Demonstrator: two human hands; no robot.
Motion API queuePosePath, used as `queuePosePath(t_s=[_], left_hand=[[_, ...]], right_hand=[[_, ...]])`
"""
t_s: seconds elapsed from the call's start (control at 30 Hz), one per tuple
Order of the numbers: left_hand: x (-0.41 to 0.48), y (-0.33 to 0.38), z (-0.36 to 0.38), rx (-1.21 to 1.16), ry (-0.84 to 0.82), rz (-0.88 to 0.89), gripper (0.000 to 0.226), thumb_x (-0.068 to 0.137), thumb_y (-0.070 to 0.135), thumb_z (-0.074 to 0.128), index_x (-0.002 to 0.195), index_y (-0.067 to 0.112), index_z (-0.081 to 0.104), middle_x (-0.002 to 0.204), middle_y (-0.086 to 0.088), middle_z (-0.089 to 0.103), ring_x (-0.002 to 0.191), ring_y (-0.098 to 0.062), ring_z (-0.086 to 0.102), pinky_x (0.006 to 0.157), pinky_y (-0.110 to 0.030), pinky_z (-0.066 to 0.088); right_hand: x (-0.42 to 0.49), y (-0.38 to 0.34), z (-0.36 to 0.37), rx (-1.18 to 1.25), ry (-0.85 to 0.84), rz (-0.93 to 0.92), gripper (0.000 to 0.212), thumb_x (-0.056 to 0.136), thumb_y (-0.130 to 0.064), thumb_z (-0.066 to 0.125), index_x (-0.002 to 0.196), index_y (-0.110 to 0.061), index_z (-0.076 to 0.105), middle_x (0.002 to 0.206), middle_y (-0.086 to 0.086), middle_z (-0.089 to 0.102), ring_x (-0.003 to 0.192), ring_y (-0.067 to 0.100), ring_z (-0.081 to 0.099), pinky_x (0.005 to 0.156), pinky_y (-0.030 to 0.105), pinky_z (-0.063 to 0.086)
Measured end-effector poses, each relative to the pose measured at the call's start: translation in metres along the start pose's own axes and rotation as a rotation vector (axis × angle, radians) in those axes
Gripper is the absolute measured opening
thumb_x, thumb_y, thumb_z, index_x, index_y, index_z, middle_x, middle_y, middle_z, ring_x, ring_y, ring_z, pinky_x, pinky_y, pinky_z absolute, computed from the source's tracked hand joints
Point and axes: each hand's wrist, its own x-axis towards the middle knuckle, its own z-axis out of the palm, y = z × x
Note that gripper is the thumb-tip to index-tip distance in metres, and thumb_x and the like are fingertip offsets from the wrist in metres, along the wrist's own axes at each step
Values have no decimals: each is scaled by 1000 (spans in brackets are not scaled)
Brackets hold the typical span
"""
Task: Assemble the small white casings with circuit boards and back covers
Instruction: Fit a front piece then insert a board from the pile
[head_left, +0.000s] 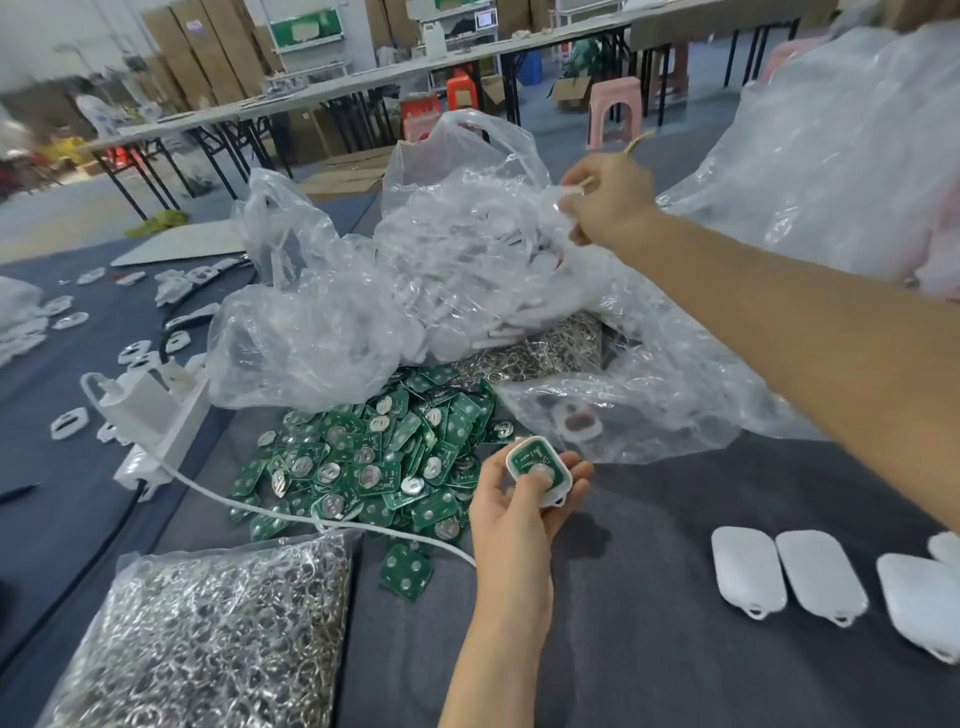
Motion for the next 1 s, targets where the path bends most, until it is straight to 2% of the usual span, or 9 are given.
queuePosePath(t_s=[0.07,0.13,0.2,0.27,0.33,0.5,0.8,1.0], left_hand=[[-2,1,0,15,-14,-15,24,96,-6,39,110,2,56,92,-17,73,89,-29,72,69,-26,57],[-5,0,0,-30,-60,-78,25,94,-8,41,110,0,58,92,-20,72,85,-29,72,66,-25,57],[-10,-1,2,-119,-170,-199,26,85,-8,47,107,-1,60,96,-26,70,84,-32,71,63,-27,58],[-14,-4,7,-151,-284,-290,32,76,-4,53,107,0,61,101,-30,67,85,-33,71,63,-28,58],[-16,-8,13,-151,-329,-310,33,74,-2,56,106,0,63,105,-30,67,86,-32,71,64,-28,58],[-16,-18,17,-123,-310,-310,29,69,-1,59,93,3,74,105,-30,67,85,-31,72,63,-27,59],[-17,-19,19,-48,-351,-316,30,72,-1,56,93,6,76,106,-29,67,87,-32,72,64,-28,59],[-16,-20,19,-48,-368,-322,31,74,-1,54,97,4,74,107,-29,67,88,-32,72,65,-29,59]], right_hand=[[-22,-11,-18,204,25,-35,28,90,-5,61,117,-9,62,100,15,65,54,12,59,55,21,54],[-66,-16,-37,495,-51,-53,32,88,2,62,119,-8,63,90,10,67,57,12,62,58,17,53],[-125,-9,-55,745,-142,-57,28,83,2,65,109,-9,67,82,7,72,64,14,67,65,20,56],[-178,0,-69,892,-230,14,20,72,-6,69,91,-12,74,75,9,73,64,16,69,63,20,56],[-209,12,-80,950,-267,98,16,64,-12,68,76,-12,78,69,11,72,61,17,69,59,19,55],[-232,35,-106,1017,-257,273,9,56,-8,69,62,-11,75,62,7,68,55,15,67,54,19,54],[-247,53,-132,1150,-306,423,17,65,-5,64,76,0,75,76,15,72,66,21,71,57,20,56],[-260,63,-126,1306,-317,500,23,54,-4,71,76,-6,77,79,13,73,72,18,72,61,18,56]])
